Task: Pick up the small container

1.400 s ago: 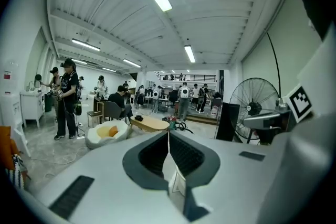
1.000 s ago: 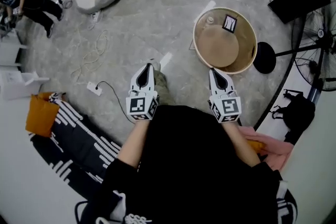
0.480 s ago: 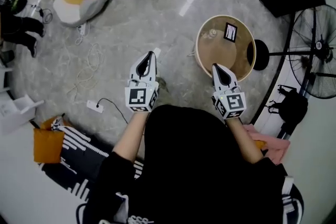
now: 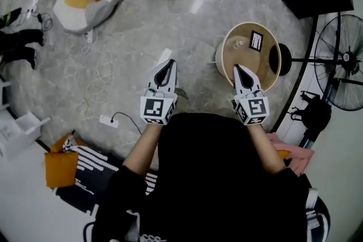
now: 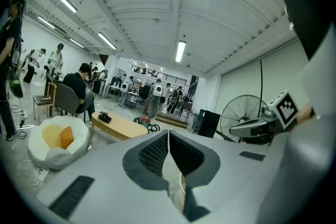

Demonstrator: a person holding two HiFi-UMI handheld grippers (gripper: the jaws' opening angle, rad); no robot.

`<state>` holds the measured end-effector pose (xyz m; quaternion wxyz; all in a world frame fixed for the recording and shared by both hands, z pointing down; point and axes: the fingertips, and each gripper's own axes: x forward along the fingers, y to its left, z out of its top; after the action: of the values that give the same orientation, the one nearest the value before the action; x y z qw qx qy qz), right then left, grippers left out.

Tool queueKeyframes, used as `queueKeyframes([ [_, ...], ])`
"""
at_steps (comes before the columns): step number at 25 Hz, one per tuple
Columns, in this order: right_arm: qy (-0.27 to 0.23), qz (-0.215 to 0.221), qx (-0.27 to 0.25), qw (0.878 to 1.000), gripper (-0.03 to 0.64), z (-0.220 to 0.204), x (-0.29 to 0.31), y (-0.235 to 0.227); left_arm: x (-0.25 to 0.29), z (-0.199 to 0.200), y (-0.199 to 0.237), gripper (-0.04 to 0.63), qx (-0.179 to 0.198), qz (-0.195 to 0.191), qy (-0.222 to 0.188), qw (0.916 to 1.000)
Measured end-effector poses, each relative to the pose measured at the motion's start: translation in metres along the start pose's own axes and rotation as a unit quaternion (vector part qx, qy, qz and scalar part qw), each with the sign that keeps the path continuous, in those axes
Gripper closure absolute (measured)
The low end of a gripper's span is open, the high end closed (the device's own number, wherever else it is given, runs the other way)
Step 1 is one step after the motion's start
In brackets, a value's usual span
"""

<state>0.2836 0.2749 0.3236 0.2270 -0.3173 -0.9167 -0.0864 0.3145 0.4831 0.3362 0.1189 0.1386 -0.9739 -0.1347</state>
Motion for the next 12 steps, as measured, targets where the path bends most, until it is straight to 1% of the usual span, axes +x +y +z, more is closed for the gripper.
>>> queueKeyframes([
  [2, 0.005, 0.0, -0.007, 1.0, 0.603, -0.001, 0.007, 0.008, 0.005, 0.005, 0.013, 0.569, 0.003, -0.007, -0.002, 1.0],
  [5, 0.015, -0.006, -0.005, 1.0, 0.603, -0.008, 0.011, 0.009, 0.015, 0.009, 0.027, 0.569, 0.004, -0.005, -0.001, 1.0],
  [8, 0.015, -0.025, 0.008, 1.0, 0.603, -0.01, 0.009, -0.004, 0.028, 0.015, 0.028, 0.569, 0.004, -0.011, 0.001, 0.9999],
  [12, 0.008, -0.046, 0.028, 0.999, 0.603, -0.011, 0.017, -0.028, 0.051, 0.028, 0.022, 0.569, 0.015, -0.02, -0.004, 0.9997],
])
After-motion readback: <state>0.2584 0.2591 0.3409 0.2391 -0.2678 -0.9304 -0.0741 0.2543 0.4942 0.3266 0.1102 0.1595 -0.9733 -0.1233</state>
